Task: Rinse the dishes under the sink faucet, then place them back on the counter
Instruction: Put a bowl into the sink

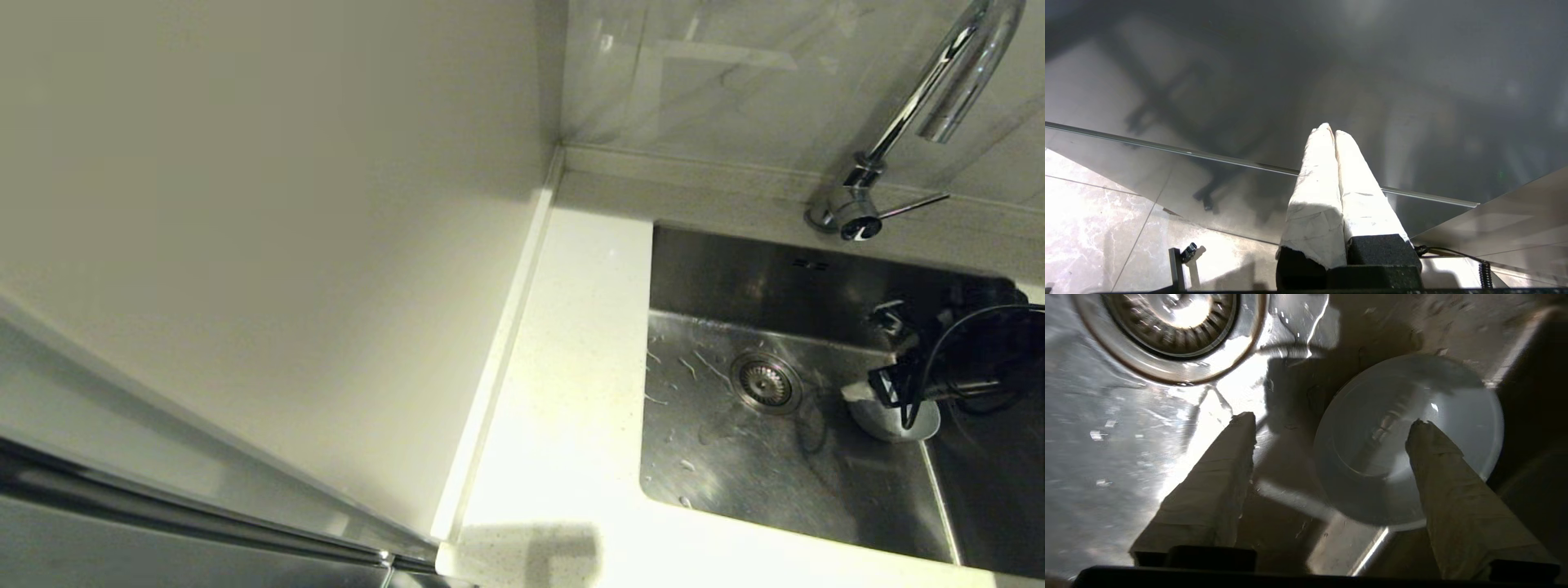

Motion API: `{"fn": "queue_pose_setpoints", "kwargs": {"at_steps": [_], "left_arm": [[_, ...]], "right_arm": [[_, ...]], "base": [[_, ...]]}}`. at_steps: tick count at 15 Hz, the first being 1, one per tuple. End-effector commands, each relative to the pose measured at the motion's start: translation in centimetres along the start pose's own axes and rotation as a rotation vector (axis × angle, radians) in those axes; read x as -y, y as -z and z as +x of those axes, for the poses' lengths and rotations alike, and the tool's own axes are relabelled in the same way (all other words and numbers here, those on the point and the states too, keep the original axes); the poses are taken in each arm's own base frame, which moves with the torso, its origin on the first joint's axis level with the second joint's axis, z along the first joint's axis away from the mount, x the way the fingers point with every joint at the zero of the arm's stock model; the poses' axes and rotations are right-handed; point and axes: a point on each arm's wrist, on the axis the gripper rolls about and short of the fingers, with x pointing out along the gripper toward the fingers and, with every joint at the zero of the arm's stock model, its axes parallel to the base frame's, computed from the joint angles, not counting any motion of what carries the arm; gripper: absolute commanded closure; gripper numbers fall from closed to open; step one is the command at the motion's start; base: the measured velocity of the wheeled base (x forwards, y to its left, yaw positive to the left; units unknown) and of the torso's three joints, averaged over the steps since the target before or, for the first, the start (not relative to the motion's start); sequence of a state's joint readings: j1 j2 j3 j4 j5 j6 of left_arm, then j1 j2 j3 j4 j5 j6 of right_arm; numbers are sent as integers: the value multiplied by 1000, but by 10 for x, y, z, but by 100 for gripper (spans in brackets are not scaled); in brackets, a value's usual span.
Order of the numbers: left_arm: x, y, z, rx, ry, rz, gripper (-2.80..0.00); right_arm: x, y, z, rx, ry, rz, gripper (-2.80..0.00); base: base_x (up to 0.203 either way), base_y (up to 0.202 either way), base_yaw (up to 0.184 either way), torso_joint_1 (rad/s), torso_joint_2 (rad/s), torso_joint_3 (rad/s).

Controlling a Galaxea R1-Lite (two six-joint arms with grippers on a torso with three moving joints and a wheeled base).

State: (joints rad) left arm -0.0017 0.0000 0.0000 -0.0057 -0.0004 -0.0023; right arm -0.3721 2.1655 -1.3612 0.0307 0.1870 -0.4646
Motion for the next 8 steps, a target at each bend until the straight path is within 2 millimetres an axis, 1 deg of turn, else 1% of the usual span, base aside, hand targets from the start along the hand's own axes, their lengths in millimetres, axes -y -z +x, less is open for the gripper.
{"fn": "queue_pose_setpoints", "kwargs": {"at_steps": [1,2,4,6,8], "left_arm": [[0,1,0,-2,-1,-1,0],[0,1,0,-3,-1,-1,0],[0,1,0,-3,-1,-1,0],[0,0,0,-1,-1,-1,0],[0,1,0,-3,-1,-1,0]], "right_arm": [[-2,-15,-43,69,33,-5,-280],[-3,-19,-70,92,47,5,-280],[-8,-16,-126,127,79,40,-280],[-19,-2,-184,180,124,76,-280],[-30,20,-238,244,201,112,-280]], "base": [[0,0,0,0,0,0],[0,0,0,0,0,0],[0,0,0,0,0,0],[0,0,0,0,0,0],[0,0,0,0,0,0]]}}
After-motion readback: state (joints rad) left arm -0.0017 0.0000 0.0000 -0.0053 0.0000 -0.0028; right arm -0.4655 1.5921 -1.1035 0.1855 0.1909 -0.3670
